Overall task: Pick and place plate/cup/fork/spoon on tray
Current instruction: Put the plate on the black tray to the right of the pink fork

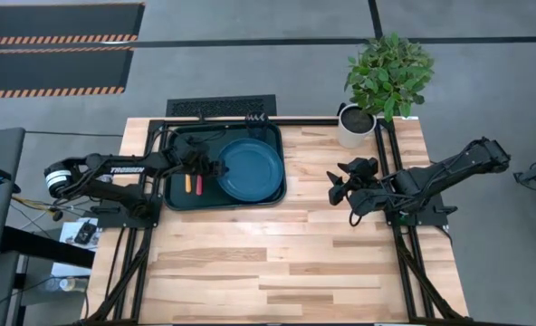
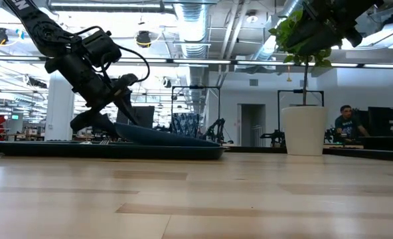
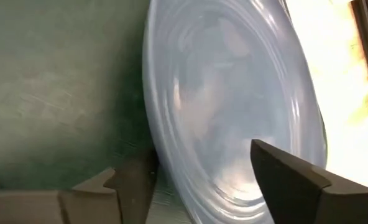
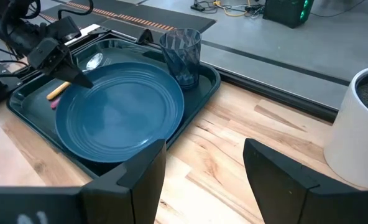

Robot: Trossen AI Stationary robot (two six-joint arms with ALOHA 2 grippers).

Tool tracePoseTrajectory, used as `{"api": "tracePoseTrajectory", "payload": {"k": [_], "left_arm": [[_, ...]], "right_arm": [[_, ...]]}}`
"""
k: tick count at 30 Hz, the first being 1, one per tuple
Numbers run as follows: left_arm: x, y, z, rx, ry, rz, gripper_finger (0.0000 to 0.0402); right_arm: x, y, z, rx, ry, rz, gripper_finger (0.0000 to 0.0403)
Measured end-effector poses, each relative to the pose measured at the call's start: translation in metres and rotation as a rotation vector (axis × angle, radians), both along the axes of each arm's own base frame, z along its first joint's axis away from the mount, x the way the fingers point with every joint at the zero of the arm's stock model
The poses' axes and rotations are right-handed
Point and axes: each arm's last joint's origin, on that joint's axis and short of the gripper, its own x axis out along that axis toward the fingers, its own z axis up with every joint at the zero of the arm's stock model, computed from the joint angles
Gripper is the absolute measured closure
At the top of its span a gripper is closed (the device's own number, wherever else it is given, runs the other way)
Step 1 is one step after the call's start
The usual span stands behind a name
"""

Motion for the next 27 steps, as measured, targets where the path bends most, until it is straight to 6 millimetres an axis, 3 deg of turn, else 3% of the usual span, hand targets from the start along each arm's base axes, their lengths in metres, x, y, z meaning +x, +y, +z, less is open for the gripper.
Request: {"api": "tracePoseTrajectory", "payload": {"k": [8, 18, 22, 27], "left_arm": [[-0.001, 0.001, -0.001, 0.047, 0.032, 0.024, 0.0126], [-0.003, 0.007, 0.003, 0.035, 0.049, 0.014, 0.0125], [-0.002, 0.013, 0.016, -0.027, 0.027, -0.038, 0.0125], [0.002, 0.018, 0.049, 0.005, -0.013, -0.144, 0.0125]], "right_arm": [[-0.001, 0.000, -0.006, 0.005, 0.010, -0.004, 0.0163], [-0.003, -0.001, -0.020, 0.019, 0.018, -0.017, 0.0163], [-0.003, -0.001, -0.019, 0.012, 0.022, -0.010, 0.0163], [-0.001, 0.000, -0.015, 0.021, 0.048, 0.037, 0.0163]]}}
